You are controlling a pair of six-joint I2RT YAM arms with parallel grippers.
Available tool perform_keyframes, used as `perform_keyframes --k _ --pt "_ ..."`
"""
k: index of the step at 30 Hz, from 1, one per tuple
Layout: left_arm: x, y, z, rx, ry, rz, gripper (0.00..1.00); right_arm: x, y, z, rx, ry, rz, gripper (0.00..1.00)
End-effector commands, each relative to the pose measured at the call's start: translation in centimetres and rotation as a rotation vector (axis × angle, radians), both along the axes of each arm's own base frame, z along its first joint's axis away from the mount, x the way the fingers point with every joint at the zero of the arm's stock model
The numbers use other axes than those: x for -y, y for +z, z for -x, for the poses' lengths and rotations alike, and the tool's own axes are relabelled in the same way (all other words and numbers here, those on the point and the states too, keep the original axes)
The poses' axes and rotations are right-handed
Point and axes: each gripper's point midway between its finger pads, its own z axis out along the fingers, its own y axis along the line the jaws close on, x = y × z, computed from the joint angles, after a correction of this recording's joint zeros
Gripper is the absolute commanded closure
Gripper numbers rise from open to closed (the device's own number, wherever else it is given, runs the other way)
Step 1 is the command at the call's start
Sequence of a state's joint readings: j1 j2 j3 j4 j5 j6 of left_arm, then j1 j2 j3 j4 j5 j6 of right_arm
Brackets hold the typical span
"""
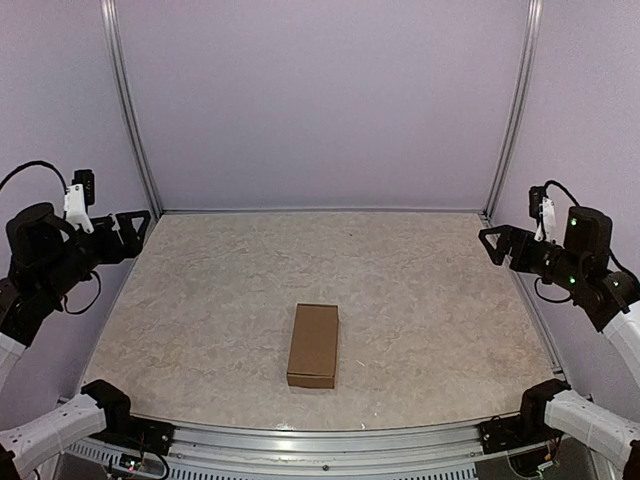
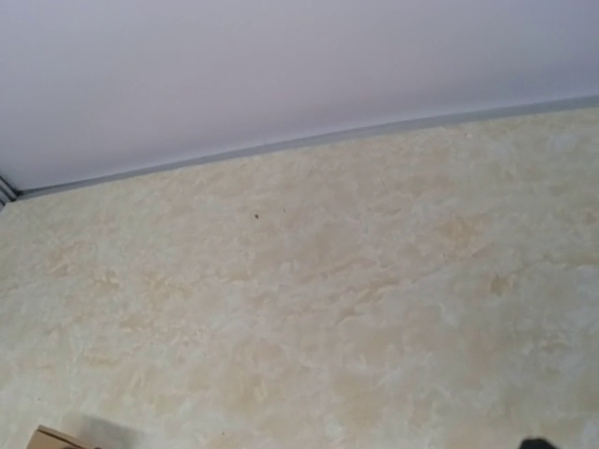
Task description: Fold the paper box
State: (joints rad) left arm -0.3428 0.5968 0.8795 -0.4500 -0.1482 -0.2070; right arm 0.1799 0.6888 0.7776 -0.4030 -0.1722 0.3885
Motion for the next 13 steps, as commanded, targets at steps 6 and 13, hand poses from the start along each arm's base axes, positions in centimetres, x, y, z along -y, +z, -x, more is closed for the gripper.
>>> perform_keyframes --k 6,13 --pt "-0.21 -0.68 0.29 -0.012 0.000 -0.018 0.01 0.17 0.45 0.28 0.033 0.002 0.019 0.00" --pt "-0.31 -1.00 -0.03 -0.025 0.010 -0.021 0.01 -0.39 0.79 0.49 0.042 0.033 0.001 0.00"
